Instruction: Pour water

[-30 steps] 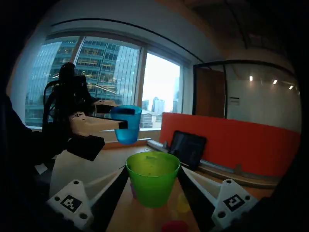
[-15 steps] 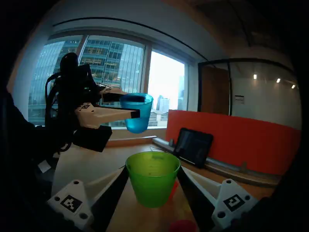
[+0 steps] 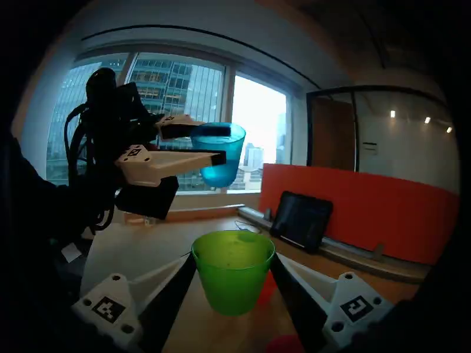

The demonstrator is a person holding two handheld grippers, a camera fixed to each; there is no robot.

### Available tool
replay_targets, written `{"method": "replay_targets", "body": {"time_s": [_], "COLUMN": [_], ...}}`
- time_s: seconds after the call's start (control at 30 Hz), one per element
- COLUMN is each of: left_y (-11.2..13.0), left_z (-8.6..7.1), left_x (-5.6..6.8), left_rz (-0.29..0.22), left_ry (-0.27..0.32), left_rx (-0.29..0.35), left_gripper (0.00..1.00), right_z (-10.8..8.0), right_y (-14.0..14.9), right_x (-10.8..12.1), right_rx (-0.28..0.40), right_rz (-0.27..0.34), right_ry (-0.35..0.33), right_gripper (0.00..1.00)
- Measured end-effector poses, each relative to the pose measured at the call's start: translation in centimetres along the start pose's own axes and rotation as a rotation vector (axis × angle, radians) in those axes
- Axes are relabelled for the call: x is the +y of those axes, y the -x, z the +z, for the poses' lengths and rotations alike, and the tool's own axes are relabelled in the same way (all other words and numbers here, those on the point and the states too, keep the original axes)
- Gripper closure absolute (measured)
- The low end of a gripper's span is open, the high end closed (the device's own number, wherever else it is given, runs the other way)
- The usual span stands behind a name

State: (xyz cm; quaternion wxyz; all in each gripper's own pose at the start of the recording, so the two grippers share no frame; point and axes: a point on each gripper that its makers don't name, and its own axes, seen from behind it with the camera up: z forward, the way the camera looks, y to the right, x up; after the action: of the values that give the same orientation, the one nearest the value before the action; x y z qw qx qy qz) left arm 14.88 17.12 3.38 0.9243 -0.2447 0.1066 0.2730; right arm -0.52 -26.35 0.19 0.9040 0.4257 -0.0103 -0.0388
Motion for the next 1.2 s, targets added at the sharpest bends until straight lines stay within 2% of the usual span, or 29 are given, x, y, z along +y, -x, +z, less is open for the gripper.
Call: {"method": "replay_targets", "body": {"time_s": [0.4, 1.2], "left_y": [-0.9, -1.9], "left_z": [0.1, 0.4], "left_x": [0.0, 0.4], "left_rz": [0.09, 0.281], "left_ry": [-0.005, -0.015], "left_rx": [0.007, 0.016], "left_gripper": [0.13, 0.13], "right_z": [0.9, 1.8], "right_y": [0.3, 0.8], "right_x": [-1.0, -1.0], "right_rx": [-0.007, -0.009], "right_rz": [-0.002, 0.014], "right_ry": [-0.025, -0.038], "right_gripper": [0.09, 0.09]}}
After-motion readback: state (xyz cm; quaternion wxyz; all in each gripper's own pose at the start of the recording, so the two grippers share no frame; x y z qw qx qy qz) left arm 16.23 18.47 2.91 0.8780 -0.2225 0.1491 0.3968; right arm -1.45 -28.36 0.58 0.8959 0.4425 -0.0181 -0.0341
